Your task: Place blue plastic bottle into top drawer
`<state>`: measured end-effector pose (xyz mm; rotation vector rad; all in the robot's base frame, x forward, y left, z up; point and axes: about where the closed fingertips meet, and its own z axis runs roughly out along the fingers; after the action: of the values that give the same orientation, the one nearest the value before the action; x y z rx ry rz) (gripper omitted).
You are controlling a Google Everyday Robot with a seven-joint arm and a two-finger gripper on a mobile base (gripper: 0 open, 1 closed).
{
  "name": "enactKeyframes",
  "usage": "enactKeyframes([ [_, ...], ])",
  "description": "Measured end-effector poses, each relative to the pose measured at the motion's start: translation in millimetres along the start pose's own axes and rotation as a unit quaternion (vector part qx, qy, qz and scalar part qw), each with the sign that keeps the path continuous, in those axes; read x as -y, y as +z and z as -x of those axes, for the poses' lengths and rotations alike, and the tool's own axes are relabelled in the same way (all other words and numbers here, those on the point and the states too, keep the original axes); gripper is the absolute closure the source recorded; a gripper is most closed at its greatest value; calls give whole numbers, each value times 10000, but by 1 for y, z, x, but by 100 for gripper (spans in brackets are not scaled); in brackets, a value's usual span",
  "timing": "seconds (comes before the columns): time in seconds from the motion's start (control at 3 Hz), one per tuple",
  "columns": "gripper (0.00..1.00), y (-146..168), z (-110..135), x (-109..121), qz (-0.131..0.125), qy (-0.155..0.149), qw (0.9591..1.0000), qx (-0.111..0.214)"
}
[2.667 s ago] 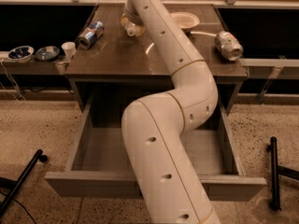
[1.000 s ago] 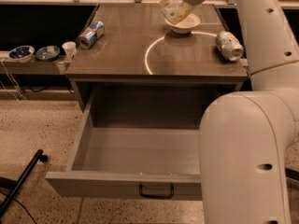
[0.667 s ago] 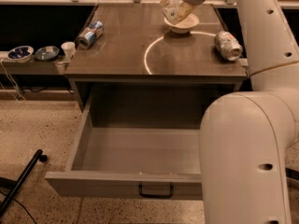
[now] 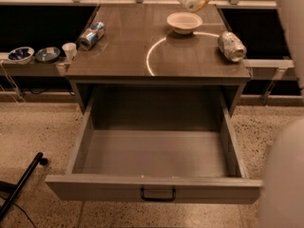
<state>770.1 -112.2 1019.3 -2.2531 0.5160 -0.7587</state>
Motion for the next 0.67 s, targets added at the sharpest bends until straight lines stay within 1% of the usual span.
enactKeyframes([
  [0.33, 100, -63, 34, 8, -277, -954, 9950, -37],
  [0.67, 100, -85, 96, -37, 33, -1789, 9824, 538],
])
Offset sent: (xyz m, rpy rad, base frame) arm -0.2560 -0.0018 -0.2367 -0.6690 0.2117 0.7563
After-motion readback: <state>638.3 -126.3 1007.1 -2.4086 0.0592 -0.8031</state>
